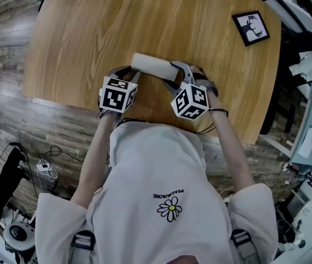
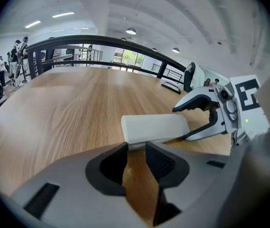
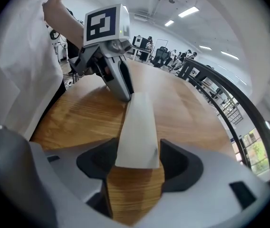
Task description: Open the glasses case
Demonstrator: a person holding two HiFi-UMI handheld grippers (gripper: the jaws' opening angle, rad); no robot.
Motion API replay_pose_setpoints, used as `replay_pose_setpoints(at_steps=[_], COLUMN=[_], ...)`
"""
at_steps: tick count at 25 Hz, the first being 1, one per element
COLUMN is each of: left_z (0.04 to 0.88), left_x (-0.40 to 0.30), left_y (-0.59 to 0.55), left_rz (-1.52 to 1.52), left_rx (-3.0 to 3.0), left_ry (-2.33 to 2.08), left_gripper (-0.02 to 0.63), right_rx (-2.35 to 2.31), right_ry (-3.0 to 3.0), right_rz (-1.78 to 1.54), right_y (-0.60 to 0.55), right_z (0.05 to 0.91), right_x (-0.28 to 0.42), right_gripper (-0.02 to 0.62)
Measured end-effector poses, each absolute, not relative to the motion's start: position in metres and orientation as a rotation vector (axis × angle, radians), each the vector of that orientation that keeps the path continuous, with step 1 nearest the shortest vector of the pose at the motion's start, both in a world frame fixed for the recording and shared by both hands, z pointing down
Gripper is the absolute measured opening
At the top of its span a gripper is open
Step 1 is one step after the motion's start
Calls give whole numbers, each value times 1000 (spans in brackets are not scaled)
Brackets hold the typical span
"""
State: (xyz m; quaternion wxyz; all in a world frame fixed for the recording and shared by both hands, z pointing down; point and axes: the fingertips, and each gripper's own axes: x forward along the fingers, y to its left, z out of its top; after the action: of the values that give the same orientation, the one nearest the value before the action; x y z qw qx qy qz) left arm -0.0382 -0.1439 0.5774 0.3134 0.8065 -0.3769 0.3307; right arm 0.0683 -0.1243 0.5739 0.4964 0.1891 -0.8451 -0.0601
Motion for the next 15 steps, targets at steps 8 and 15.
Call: replay_pose_setpoints(at_steps=[8, 15], left_z=[577, 577], left_x=[-38, -37], left_y=[-145, -143], left_rz=[872, 880], left_rx=[2128, 2135], left_ry=[-999, -1003], left_gripper=[129, 127], right_rx=[492, 510], right_ry=[-2012, -1968], right_rz=[-209, -177], right_y=[-124, -125], right_z=[577, 578], right_x=[68, 69], right_gripper=[272, 270])
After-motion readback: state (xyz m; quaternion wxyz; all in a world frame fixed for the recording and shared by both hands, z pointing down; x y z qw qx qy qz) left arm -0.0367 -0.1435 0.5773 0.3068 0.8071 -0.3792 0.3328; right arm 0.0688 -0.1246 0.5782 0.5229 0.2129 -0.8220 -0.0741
